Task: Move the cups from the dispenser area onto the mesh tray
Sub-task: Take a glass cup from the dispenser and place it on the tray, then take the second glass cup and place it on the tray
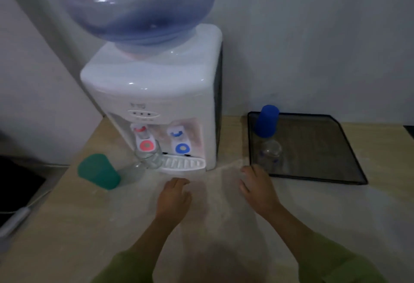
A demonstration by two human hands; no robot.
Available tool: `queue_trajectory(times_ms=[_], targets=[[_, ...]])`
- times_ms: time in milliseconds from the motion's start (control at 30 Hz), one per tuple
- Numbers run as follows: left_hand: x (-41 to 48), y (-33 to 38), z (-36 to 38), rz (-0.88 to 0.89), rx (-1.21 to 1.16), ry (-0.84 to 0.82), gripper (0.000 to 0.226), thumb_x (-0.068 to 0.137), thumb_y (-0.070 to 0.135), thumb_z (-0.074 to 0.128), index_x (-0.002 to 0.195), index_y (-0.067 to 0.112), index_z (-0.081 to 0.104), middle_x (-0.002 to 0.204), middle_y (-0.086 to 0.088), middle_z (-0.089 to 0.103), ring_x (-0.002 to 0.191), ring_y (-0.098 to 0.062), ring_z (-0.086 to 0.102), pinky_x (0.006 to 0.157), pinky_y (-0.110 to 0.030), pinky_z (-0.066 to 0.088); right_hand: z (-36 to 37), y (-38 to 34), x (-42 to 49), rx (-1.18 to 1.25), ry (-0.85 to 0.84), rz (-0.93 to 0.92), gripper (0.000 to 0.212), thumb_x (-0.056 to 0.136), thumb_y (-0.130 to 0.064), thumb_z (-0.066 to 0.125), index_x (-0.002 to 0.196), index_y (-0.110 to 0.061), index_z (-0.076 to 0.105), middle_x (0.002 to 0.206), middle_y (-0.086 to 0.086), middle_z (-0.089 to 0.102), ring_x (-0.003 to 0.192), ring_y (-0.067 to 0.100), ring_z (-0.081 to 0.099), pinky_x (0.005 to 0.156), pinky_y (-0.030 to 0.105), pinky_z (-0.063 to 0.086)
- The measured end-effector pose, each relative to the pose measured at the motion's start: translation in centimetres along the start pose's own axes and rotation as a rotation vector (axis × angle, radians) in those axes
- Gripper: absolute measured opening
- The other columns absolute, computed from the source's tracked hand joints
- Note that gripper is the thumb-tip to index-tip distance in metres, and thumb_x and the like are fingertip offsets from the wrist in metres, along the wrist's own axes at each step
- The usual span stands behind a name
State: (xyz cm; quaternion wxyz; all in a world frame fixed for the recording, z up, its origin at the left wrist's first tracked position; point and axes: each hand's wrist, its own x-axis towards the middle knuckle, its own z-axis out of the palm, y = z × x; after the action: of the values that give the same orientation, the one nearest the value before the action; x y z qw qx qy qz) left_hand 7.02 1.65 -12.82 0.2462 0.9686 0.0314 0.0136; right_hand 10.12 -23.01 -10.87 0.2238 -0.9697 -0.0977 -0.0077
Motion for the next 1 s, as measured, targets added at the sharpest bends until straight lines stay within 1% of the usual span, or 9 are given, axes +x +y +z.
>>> queue_trajectory(times_ms=[100,200,333,400,500,633,767,867,1000], targets=[[-0.9,-4.5,-1.8,-0.115,0.031,0.037,0.031,0.082,0.016,0.062,0.112,0.014,0.064,0.119,-0.011,0.063,0.11,-0.03,0.055,0.096,-0.038,0.044,2.2,-4.9,1.0,0.06,-0.081,-0.062,0.036,0.087,-0.022,0.053,0.121,-0.01,0.052,0.116,0.012,0.056,0.105,0.03,0.053,0.09,0.04,0.043],[-1.5,-8.4,-3.2,-0.168,0.057,0.028,0.037,0.083,0.018,0.063,0.119,0.011,0.06,0.126,-0.014,0.059,0.115,-0.033,0.052,0.1,-0.04,0.041,4.1,-9.3,2.3,0.151,-0.141,-0.073,0.047,0.085,-0.024,0.057,0.129,-0.011,0.047,0.125,0.013,0.054,0.114,0.029,0.051,0.096,0.038,0.042],[-1.5,-12.7,-4.3,-0.101,0.177,-0.113,0.058,0.086,0.031,0.06,0.137,0.009,0.042,0.147,-0.014,0.04,0.136,-0.031,0.035,0.113,-0.04,0.029,6.2,-14.2,4.4,0.324,-0.191,-0.036,0.063,0.083,-0.03,0.065,0.138,-0.013,0.04,0.139,0.011,0.047,0.126,0.027,0.044,0.104,0.036,0.038],[-1.5,-14.0,-4.3,-0.048,0.268,-0.166,0.062,0.09,0.039,0.052,0.143,0.014,0.033,0.155,-0.008,0.029,0.142,-0.027,0.026,0.116,-0.041,0.025,7.0,-16.3,5.6,0.429,-0.167,-0.012,0.063,0.082,-0.031,0.068,0.136,-0.013,0.04,0.135,0.01,0.05,0.124,0.025,0.047,0.1,0.032,0.038],[-1.4,-14.7,-3.9,-0.049,0.266,-0.162,0.061,0.091,0.046,0.047,0.144,0.021,0.031,0.157,-0.003,0.025,0.145,-0.025,0.021,0.118,-0.044,0.022,8.0,-18.8,7.4,0.553,-0.128,0.044,0.066,0.08,-0.03,0.071,0.135,-0.013,0.04,0.134,0.01,0.051,0.122,0.024,0.049,0.095,0.028,0.038],[-1.5,-15.1,-3.1,-0.086,0.231,-0.158,0.062,0.091,0.052,0.042,0.145,0.027,0.026,0.159,0.0,0.018,0.147,-0.022,0.012,0.12,-0.044,0.013,9.2,-20.5,9.5,0.619,-0.072,0.12,0.065,0.076,-0.028,0.074,0.131,-0.013,0.041,0.132,0.01,0.052,0.12,0.025,0.051,0.092,0.027,0.04],[-1.7,-15.5,-2.3,-0.104,0.217,-0.168,0.065,0.091,0.057,0.034,0.147,0.03,0.018,0.161,0.001,0.011,0.148,-0.022,0.004,0.12,-0.047,0.006,10.3,-21.1,10.5,0.74,-0.095,0.18,0.076,0.069,-0.032,0.08,0.132,-0.02,0.039,0.136,0.004,0.05,0.125,0.022,0.048,0.103,0.034,0.043],[-1.6,-15.6,-2.2,-0.104,0.211,-0.179,0.066,0.091,0.059,0.032,0.148,0.031,0.015,0.161,0.001,0.008,0.148,-0.021,0.001,0.119,-0.046,0.002,10.8,-21.2,10.8,0.841,-0.08,0.195,0.079,0.065,-0.031,0.083,0.13,-0.026,0.038,0.136,-0.002,0.051,0.126,0.018,0.048,0.097,0.025,0.039],[-1.7,-15.3,-2.3,-0.113,0.221,-0.197,0.067,0.091,0.059,0.032,0.148,0.03,0.012,0.162,0.001,0.006,0.148,-0.022,-0.001,0.119,-0.047,0.001,11.0,-21.0,10.7,0.82,-0.04,0.185,0.077,0.064,-0.032,0.084,0.128,-0.026,0.04,0.134,-0.001,0.054,0.123,0.015,0.049,0.095,0.023,0.038]])
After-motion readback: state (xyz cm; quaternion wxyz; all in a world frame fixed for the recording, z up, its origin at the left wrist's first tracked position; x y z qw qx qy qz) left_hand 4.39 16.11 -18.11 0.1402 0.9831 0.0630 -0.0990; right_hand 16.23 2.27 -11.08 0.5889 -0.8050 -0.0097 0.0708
